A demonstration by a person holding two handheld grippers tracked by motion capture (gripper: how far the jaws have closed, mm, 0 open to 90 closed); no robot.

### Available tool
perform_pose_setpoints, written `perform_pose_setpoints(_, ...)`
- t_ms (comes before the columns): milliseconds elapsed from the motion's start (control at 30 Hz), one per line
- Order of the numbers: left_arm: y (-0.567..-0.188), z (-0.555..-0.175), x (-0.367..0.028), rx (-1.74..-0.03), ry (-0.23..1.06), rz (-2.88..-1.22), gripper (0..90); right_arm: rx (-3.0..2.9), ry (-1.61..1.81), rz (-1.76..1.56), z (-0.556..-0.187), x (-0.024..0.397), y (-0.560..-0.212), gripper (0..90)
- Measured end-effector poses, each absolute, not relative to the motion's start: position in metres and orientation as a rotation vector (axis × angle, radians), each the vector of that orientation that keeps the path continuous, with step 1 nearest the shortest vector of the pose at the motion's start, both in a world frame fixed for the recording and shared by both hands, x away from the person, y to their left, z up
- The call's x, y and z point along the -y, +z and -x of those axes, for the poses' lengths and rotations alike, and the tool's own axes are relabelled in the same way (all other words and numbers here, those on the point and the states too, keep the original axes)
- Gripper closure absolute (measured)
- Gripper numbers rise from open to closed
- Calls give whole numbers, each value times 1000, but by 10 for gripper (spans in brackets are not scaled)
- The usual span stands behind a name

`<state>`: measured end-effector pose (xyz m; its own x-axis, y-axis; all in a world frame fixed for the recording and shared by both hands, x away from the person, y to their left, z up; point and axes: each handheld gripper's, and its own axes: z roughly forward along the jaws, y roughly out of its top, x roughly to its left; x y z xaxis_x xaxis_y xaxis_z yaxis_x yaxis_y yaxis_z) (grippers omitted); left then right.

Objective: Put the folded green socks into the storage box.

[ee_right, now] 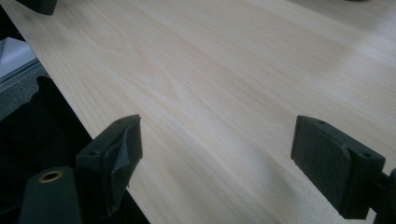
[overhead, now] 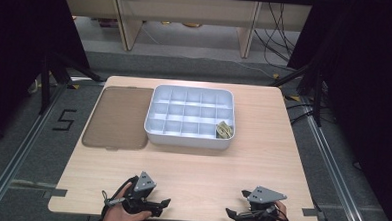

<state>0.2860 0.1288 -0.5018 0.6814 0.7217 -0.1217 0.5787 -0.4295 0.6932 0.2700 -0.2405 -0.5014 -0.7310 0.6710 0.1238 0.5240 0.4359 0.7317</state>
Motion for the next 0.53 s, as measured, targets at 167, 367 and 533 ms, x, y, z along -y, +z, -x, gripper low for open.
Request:
perform_pose_setpoints(167, -502, -286, -128, -1007, 244, -2141, 250, -2502, 1169, -1052, -270, 240, -502, 172)
perform_pose_setpoints(367, -502, -286, -128, -1002, 242, -2140, 250, -2473, 1153, -1058, -269, 240, -501, 171)
perform_pose_setpoints(533, -502, -286, -128, -1002, 243, -2146, 250, -2465, 1146, -1059, -270, 242, -501, 166)
